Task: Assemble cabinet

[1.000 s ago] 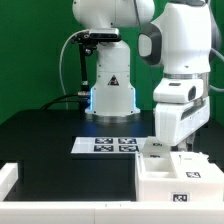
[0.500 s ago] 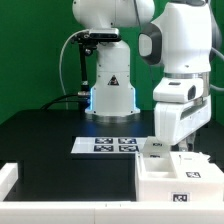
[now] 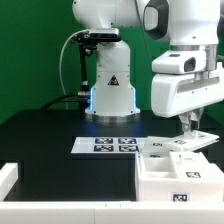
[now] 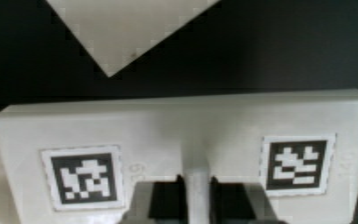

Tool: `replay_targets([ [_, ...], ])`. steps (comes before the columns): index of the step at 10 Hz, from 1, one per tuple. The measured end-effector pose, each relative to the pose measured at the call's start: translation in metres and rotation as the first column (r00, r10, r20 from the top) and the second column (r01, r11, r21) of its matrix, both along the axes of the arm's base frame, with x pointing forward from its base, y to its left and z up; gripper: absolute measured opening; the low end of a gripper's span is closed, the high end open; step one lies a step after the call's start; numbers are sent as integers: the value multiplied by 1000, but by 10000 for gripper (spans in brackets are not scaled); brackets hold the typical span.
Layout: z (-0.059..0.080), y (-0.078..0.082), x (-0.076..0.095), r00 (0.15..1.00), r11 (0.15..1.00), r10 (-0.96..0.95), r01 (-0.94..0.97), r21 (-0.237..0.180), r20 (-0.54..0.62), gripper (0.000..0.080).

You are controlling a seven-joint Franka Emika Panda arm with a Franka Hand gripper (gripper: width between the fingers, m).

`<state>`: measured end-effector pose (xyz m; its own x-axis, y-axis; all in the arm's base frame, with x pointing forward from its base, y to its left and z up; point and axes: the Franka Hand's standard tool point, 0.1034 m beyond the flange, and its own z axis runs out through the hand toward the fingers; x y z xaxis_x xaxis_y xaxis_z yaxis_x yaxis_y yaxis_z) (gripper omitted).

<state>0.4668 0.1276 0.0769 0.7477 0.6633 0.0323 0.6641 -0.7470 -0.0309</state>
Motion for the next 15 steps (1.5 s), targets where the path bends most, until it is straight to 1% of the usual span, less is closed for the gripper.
replay_targets([
  [1,-4,-2,1,1000,1000,28,-28,4,11,54],
  [4,-4,-2,1,1000,1000,25,-25,4,9,54],
  [5,-1,-4,0,999,1000,-26,26,5,20,54],
  [6,8,-12,-4,994,995,-105,105,6,42,54],
  [7,11,-19,-10,984,985,-173,173,5,40,54],
  [8,11,-21,-11,974,974,-224,224,16,33,54],
  [9,11,-21,-10,972,972,-235,234,21,31,54],
  [12,11,-23,-11,961,962,-273,272,23,32,54],
  [13,11,-27,-15,948,949,-316,315,27,40,54],
  [14,12,-35,-19,892,893,-450,448,47,48,54],
  [15,10,-45,-23,817,817,-575,572,68,43,54],
])
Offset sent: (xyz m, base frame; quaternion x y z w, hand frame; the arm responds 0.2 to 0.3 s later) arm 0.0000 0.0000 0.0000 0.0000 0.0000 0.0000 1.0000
